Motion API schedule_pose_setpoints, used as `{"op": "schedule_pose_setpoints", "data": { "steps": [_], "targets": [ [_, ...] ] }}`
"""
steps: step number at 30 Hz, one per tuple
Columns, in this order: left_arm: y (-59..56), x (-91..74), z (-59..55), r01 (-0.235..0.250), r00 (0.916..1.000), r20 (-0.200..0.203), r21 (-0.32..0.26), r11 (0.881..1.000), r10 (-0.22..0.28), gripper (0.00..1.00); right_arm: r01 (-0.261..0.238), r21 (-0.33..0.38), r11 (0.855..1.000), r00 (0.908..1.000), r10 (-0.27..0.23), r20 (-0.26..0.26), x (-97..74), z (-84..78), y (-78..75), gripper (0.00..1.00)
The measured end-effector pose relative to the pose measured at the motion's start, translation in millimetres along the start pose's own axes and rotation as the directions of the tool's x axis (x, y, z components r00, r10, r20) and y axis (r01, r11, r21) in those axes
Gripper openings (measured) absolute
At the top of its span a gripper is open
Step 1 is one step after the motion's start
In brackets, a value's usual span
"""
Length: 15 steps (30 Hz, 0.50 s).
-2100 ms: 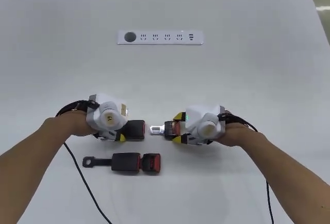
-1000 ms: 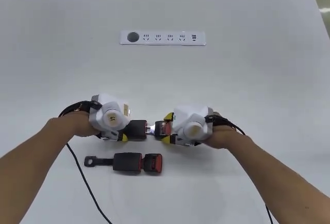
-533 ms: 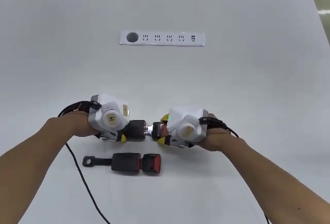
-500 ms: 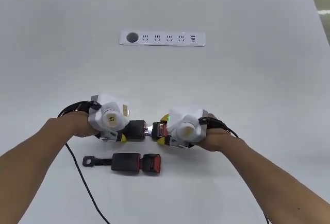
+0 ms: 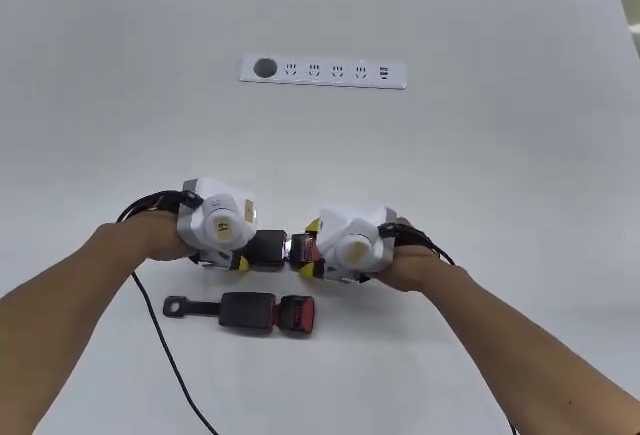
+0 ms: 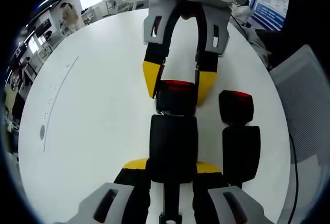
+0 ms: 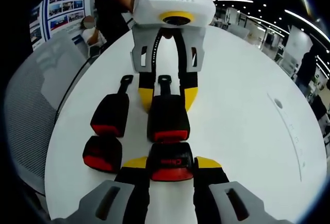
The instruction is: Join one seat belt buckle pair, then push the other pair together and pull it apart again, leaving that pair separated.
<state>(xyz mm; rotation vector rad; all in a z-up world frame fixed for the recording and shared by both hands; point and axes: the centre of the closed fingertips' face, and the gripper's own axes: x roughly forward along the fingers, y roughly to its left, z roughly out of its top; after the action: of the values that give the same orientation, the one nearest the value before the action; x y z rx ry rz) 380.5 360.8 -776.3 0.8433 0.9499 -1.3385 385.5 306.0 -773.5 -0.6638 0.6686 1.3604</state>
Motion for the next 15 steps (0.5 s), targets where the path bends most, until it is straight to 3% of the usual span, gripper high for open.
{"op": "schedule_pose_setpoints", "data": {
  "steps": [15],
  "targets": [
    [1.8, 3.3, -2.2, 0.009, 0.9998, -0.019, 0.033, 0.999, -0.008, 0.31, -0.025, -0.029, 0.999, 0.9994, 0.024, -0.025, -0.5, 2.5, 4.6, 0.28]
  ]
}}
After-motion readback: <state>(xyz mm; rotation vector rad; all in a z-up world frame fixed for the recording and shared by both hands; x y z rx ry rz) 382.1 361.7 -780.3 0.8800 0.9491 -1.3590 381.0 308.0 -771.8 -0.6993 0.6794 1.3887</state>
